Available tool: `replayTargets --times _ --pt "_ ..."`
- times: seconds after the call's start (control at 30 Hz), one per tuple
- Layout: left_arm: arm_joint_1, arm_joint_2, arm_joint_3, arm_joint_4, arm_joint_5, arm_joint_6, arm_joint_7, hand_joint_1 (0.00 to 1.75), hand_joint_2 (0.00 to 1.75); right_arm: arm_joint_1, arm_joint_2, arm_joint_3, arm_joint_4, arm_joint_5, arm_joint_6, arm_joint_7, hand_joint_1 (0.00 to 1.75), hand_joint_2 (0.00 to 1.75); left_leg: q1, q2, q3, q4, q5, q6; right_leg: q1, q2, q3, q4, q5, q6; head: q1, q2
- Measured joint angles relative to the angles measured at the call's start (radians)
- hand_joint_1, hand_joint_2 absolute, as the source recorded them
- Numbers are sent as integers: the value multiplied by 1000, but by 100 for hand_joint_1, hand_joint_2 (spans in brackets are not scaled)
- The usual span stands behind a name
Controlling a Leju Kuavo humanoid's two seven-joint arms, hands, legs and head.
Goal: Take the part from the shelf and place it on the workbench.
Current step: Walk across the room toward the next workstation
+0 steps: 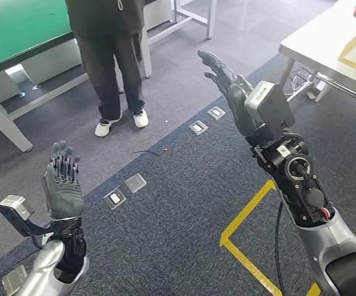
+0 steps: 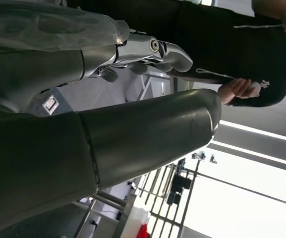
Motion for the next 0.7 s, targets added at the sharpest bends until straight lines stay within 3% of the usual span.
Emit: replayTargets --times 0.07,0.17,0.23,0.3,0.37,0.4,0.47,0.53,0.6,0.67,0.7 --pt "-4 0 0 0 0 0 -2 0 0 -2 0 0 0 0 0 0 0 0 -11 27 42 -80 17 12 6 -20 8 -1 -8 9 2 0" --pt "-3 0 0 0 0 2 -3 0 0 -4 0 1 0 0 0 0 0 0 -13 -4 47 -92 13 26 5 -41 17 -7 -20 25 3 0" --pt "-3 -1 0 0 0 2 -4 0 0 -4 0 0 0 0 0 0 0 0 -5 -29 56 -101 15 34 1 3 0 39 -53 32 7 0" --pt "-1 -4 0 0 0 2 -4 0 0 0 -2 -1 0 0 -1 0 0 0 -3 -55 61 -104 14 41 -1 62 -66 171 -113 34 16 0" --pt "4 -6 0 0 0 2 -3 0 0 7 -3 -2 0 -1 -2 1 0 0 -4 -85 63 -102 12 44 0 77 -135 286 -142 35 23 0" --pt "6 -7 0 0 0 2 -3 0 0 9 -3 -2 0 -1 -2 1 0 0 -4 -100 65 -101 10 44 -1 78 -146 291 -127 35 24 0" --pt "8 -7 0 0 0 2 -3 0 0 11 -3 -2 0 -1 -2 1 0 0 -2 -133 71 -95 5 40 -3 90 -112 187 -48 33 27 0" --pt "7 -8 0 0 0 2 -2 0 0 11 -4 -2 -1 -1 -3 1 0 0 -1 -161 70 -86 0 33 -10 138 -59 59 6 32 28 0" --pt "7 -9 0 0 0 0 1 0 0 13 -5 -2 -2 -1 -5 3 0 0 3 -186 61 -84 2 21 -11 166 -34 13 7 29 27 0" --pt "9 -8 0 0 -1 -1 3 0 0 13 -6 -2 -4 -3 -8 4 0 0 8 -207 55 -89 7 9 -11 145 -22 4 10 18 27 0" --pt "9 -7 0 0 -1 -2 4 0 0 14 -6 -2 -6 -4 -10 4 0 0 5 -191 50 -80 1 4 -12 131 -17 -2 12 12 22 0"
